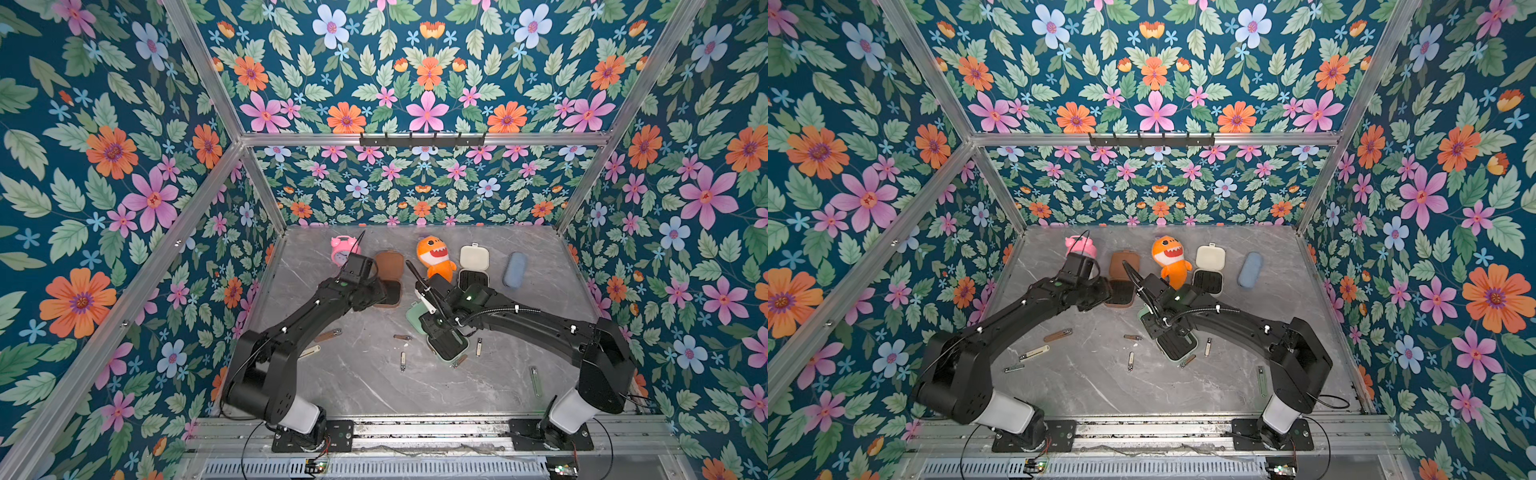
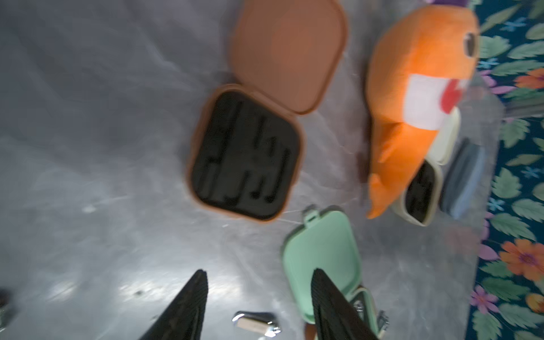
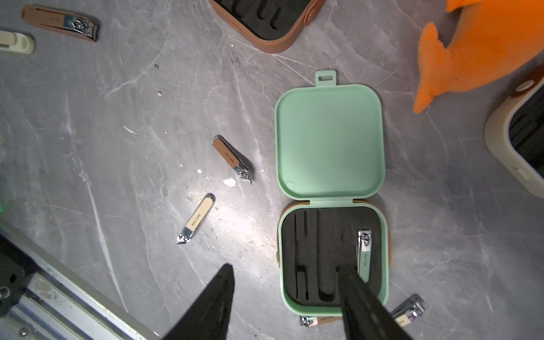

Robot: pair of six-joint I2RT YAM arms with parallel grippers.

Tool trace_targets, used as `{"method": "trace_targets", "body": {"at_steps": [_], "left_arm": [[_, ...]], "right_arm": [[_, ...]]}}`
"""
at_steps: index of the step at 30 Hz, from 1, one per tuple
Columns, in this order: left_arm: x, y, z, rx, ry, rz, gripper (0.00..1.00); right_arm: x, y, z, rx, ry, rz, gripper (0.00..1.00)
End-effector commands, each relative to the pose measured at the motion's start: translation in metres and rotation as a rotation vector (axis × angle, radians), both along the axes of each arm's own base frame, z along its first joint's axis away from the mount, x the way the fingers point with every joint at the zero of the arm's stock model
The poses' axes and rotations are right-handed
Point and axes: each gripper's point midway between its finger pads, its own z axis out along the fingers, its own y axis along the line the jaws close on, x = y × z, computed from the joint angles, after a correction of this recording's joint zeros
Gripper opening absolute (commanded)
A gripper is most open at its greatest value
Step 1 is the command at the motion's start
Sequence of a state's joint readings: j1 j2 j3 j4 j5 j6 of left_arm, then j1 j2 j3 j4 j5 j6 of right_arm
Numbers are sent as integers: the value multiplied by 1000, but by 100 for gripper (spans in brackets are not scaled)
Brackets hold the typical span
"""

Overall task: Organize nail clipper sets
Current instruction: Pick up the nail clipper from the center of the board.

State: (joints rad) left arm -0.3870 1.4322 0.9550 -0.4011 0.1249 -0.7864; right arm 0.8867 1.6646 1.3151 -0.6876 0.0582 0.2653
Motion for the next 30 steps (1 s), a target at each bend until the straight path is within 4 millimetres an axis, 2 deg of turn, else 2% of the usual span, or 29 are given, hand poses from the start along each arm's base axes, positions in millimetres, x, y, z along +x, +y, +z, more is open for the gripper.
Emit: {"method": "trace_targets", "body": {"at_steps": [1,4,6,7,10,12,15,20,30], "left_arm": [[-26,55,-11,89,34,197,57],[-49,106,-11,168,59,443,53],[-67,135,-15,205,127,585,65],[-79,152,-19,231,181,663,67],[-111,192,-22,310,314,860,64],[-128,210,-19,354,363,989,62],[-149,227,-17,360,400,1164,62],[-163,247,-23,276,376,1348,58],[-185,265,-57,218,465,1467,53]], "right_arm": [[1,7,-7,17,12,0,59],[2,12,-9,34,6,19,60],[2,17,-9,52,9,36,61],[1,20,-8,63,13,49,61],[-2,27,-8,91,26,78,61],[-4,31,-7,106,42,99,62],[-9,39,-7,131,71,129,63],[-16,45,-7,144,105,165,63],[-26,54,-10,119,149,210,63]]}}
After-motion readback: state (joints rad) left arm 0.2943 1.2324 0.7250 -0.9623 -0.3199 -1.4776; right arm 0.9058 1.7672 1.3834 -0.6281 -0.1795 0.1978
